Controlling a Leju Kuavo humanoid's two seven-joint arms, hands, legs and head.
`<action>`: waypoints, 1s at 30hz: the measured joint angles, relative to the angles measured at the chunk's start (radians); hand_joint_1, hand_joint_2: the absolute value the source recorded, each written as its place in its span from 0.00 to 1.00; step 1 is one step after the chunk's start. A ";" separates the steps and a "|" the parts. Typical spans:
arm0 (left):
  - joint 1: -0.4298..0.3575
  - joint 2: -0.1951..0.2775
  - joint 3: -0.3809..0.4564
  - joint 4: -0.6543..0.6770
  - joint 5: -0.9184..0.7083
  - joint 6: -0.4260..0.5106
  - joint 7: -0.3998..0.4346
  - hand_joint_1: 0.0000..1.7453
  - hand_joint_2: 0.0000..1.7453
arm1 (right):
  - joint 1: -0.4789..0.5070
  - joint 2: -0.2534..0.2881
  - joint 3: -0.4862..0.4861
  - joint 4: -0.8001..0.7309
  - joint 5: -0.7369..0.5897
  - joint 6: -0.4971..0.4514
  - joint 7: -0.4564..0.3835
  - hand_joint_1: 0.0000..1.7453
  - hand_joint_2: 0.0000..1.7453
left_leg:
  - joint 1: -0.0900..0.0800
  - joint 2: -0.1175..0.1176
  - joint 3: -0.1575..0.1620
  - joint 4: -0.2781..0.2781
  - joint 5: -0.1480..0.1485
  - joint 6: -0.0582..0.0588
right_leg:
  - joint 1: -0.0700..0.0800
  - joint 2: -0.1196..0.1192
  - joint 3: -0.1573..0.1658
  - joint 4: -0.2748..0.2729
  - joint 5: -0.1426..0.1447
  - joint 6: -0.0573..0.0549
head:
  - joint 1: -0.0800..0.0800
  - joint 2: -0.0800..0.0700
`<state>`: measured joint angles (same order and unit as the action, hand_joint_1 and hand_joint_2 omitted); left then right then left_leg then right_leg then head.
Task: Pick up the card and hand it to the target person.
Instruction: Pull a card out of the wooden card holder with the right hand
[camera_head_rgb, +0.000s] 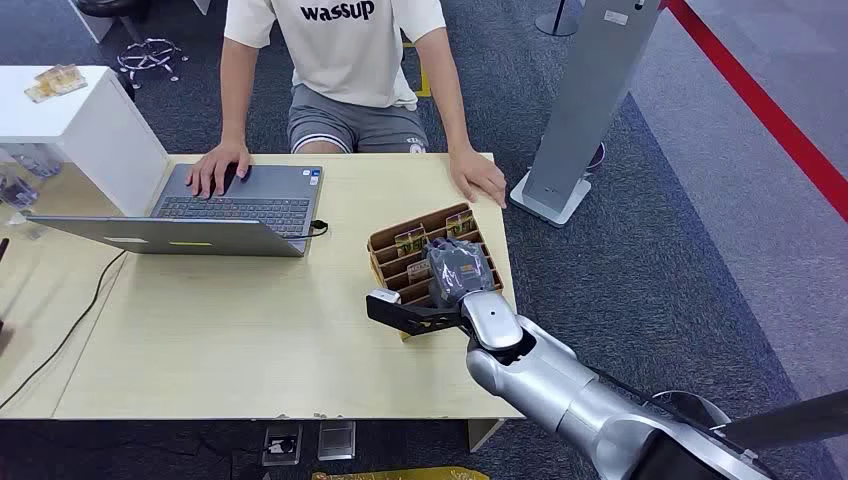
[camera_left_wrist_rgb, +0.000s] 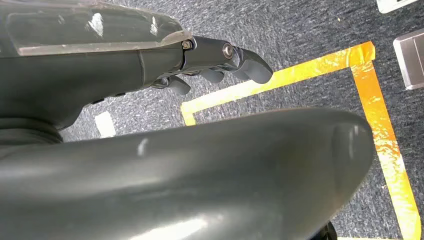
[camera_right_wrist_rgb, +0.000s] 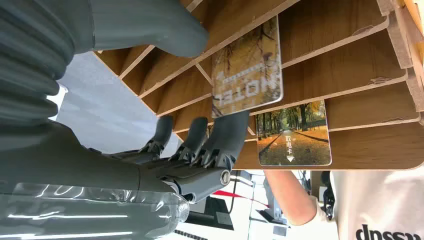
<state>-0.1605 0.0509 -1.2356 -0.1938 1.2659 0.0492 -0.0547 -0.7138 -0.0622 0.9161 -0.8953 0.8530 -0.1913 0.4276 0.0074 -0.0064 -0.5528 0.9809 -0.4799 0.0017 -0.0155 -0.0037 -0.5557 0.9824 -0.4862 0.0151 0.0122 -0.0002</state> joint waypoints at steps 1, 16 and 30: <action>0.000 0.000 0.000 0.000 0.000 0.000 0.000 0.00 0.00 | 0.000 0.000 0.000 0.000 0.000 0.000 0.001 0.42 1.00 | 0.000 0.000 0.000 0.000 0.000 0.000 | 0.000 0.000 0.000 0.000 0.000 0.000 | 0.000 0.000; 0.002 0.001 0.000 0.000 0.001 0.000 -0.003 0.00 0.00 | -0.004 0.000 0.002 0.000 0.002 -0.016 0.008 0.77 1.00 | 0.000 0.000 0.000 0.000 0.000 0.000 | 0.000 0.000 0.000 0.000 0.000 0.000 | 0.000 0.000; 0.004 0.002 0.000 0.000 0.000 -0.006 -0.003 0.00 1.00 | -0.008 0.002 0.013 -0.001 0.001 -0.017 0.008 0.82 1.00 | 0.000 0.000 0.000 0.000 0.000 0.000 | 0.000 0.000 0.000 0.000 0.000 0.000 | 0.000 0.000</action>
<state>-0.1564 0.0526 -1.2356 -0.1938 1.2664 0.0436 -0.0582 -0.7215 -0.0599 0.9293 -0.8959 0.8536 -0.2083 0.4359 0.0074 -0.0064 -0.5525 0.9809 -0.4799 0.0017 -0.0155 -0.0037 -0.5557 0.9824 -0.4861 0.0151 0.0121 -0.0004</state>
